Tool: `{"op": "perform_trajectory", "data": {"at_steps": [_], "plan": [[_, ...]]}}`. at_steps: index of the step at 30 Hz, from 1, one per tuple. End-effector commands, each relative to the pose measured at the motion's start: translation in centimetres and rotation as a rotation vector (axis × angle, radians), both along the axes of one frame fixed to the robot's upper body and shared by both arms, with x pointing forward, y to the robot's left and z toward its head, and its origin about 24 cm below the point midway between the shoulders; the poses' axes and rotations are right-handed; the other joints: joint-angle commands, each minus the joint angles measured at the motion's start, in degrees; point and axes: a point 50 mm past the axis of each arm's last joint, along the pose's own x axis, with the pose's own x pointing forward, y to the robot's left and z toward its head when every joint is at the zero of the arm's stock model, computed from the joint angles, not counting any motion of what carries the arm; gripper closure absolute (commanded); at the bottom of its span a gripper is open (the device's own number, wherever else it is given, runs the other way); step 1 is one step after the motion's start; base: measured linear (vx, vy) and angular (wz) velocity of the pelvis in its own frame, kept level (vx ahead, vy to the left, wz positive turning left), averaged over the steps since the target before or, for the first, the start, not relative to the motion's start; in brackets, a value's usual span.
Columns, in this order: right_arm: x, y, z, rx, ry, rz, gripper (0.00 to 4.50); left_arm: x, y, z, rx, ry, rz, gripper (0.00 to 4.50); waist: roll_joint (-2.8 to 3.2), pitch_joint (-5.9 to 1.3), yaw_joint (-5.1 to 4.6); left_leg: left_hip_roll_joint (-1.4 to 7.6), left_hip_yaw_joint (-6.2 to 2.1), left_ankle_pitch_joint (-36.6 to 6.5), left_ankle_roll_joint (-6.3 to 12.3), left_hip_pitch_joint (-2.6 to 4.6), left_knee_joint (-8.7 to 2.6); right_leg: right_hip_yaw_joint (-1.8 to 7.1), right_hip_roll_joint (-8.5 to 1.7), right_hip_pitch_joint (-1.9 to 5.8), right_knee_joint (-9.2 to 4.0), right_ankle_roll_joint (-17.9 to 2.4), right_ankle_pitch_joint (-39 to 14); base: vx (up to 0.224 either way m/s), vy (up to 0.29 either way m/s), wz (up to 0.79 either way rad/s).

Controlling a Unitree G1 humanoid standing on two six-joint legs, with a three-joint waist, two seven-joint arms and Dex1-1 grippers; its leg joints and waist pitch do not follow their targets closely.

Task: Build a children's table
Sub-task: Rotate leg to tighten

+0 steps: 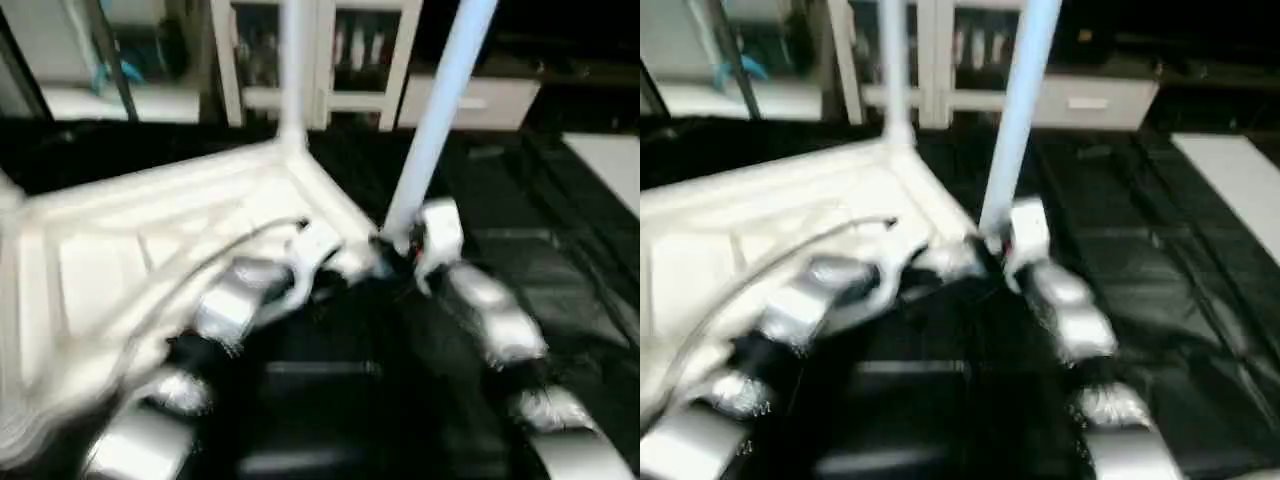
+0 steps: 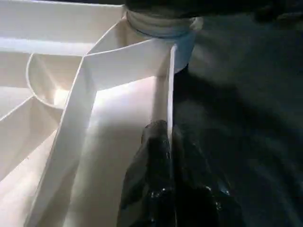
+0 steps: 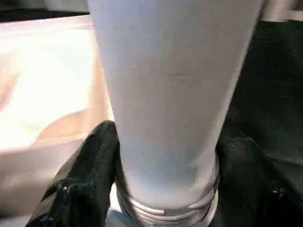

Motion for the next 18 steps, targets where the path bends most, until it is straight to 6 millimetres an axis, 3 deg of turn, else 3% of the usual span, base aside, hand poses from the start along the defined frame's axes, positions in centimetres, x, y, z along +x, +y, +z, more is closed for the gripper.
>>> {"op": "perform_trajectory", "data": {"at_steps": [1, 3, 4, 5, 8, 9, 13, 18], "plan": [[-0.5, 0.6, -2.7, 0.009, 0.135, -0.134, 1.85, 1.0, -1.3, 1.3, -0.068, -0.081, 0.114, 4.50, -0.63, -3.88, 0.27, 3.42, -2.07, -9.03, 0.49, 0.96, -4.53, 1.99, -4.67, 1.85, -4.43, -12.05, -13.19, 0.000, 0.000, 0.00], [-0.2, 1.3, -2.6, 0.036, 0.148, -0.190, 1.85, 1.3, -1.8, 1.6, -0.073, -0.109, 0.154, 4.50, -0.76, -3.95, 0.41, 3.32, -2.02, -8.12, 1.59, 0.79, -4.55, 1.91, -4.62, 2.08, -4.27, -12.08, -10.98, 0.000, 0.000, 0.00], [-0.1, 1.4, -2.6, 0.037, 0.149, -0.200, 1.85, 1.4, -2.0, 1.7, -0.074, -0.116, 0.164, 4.50, -1.74, -4.06, 0.30, 3.35, -1.88, -7.62, 2.19, 0.72, -4.49, 1.88, -4.59, 2.05, -4.20, -12.09, -10.40, 0.000, 0.000, 0.00], [0.1, 2.0, -2.4, 0.041, 0.147, -0.212, 1.85, 1.5, -2.1, 1.8, -0.078, -0.128, 0.187, 4.50, -1.17, -4.15, 0.78, 3.35, -1.93, -5.71, 3.27, 0.64, -4.39, 1.83, -4.74, 2.14, -3.83, -12.20, -8.55, 0.000, 0.000, 0.00], [0.1, 2.4, -2.4, 0.040, 0.143, -0.216, 1.85, 1.6, -2.2, 1.9, -0.080, -0.133, 0.200, 4.50, -1.19, -4.20, 1.16, 3.45, -1.81, -4.02, 4.50, 0.67, -4.36, 1.73, -4.63, 2.12, -3.48, -12.54, -5.53, 0.000, 0.000, 0.00], [0.2, 2.7, -2.3, 0.031, 0.137, -0.219, 1.85, 1.7, -2.3, 1.9, -0.081, -0.135, 0.213, 4.50, -1.49, -4.19, 1.17, 3.48, -1.76, -3.92, 4.90, 0.68, -4.37, 1.65, -4.67, 2.10, -3.53, -12.79, -5.35, 0.000, 0.000, 0.00], [0.3, 3.4, -2.3, 0.012, 0.130, -0.233, 1.85, 1.7, -1.8, 1.5, -0.063, -0.124, 0.234, 4.50, -1.35, -3.84, 1.00, 3.47, -1.83, -7.90, 3.77, 0.77, -4.60, 1.69, -4.77, 1.81, -4.12, -11.73, -10.99, 0.000, 0.000, 0.00], [0.8, 3.4, -1.7, 0.062, 0.086, -0.219, 1.85, 1.8, -1.9, 1.3, -0.054, -0.120, 0.224, 4.50, -1.14, -3.66, 0.73, 3.51, -1.96, -10.61, 2.17, 0.84, -4.89, 1.74, -4.69, 1.63, -4.48, -10.47, -13.81, 0.000, 0.000, 0.00]]}}
